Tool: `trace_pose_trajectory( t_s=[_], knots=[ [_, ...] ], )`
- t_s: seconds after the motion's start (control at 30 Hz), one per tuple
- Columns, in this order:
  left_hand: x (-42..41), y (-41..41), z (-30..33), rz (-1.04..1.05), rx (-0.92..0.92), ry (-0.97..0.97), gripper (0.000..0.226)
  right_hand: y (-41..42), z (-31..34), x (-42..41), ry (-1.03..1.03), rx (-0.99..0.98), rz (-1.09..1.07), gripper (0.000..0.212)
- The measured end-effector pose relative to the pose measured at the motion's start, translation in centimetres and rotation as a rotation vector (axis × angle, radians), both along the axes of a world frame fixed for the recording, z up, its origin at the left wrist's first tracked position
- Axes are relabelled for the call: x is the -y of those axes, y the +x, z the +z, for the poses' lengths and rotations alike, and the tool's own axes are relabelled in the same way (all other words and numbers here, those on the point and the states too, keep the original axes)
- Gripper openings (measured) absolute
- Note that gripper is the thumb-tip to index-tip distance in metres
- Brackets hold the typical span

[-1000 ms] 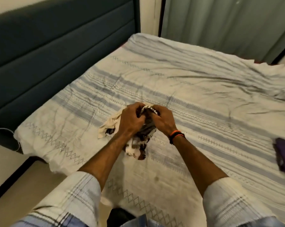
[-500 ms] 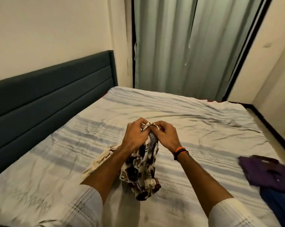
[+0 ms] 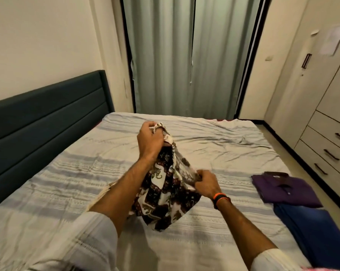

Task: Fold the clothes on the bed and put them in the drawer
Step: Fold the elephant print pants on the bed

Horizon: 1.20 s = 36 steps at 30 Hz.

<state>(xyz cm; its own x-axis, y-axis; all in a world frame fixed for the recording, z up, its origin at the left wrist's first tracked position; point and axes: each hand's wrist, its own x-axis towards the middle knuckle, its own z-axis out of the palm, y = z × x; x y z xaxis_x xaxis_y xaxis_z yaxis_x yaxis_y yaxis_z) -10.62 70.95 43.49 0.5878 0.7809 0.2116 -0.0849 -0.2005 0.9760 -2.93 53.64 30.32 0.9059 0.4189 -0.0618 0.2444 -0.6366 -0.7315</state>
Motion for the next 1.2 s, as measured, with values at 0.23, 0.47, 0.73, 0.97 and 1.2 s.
trace_pose_trajectory(
  t_s=[0.23, 0.47, 0.73, 0.97, 1.2],
  knots=[
    [2.2, 2.2, 1.7, 0.147, -0.097, 0.091, 0.019, 9.5, 6.0, 8.5, 0.044, 0.099, -0.160, 0.023],
    [7.3, 7.8, 3.7, 0.199, -0.104, 0.099, 0.022, 16.6, 14.1, 15.5, 0.250, 0.197, -0.292, 0.021],
    [10.6, 12.4, 7.6, 0.128, -0.105, 0.033, 0.031, 20.2, 18.8, 18.2, 0.642, -0.041, -0.276, 0.034],
    [11.3, 15.6, 11.2, 0.139, -0.021, 0.252, 0.032, 23.9, 22.5, 20.1, 0.911, -0.048, -0.379, 0.021],
    [11.4, 17.0, 15.0, 0.098, -0.028, 0.443, 0.010, 24.1, 26.5, 19.8, 1.031, 0.090, -0.378, 0.025]
  ],
)
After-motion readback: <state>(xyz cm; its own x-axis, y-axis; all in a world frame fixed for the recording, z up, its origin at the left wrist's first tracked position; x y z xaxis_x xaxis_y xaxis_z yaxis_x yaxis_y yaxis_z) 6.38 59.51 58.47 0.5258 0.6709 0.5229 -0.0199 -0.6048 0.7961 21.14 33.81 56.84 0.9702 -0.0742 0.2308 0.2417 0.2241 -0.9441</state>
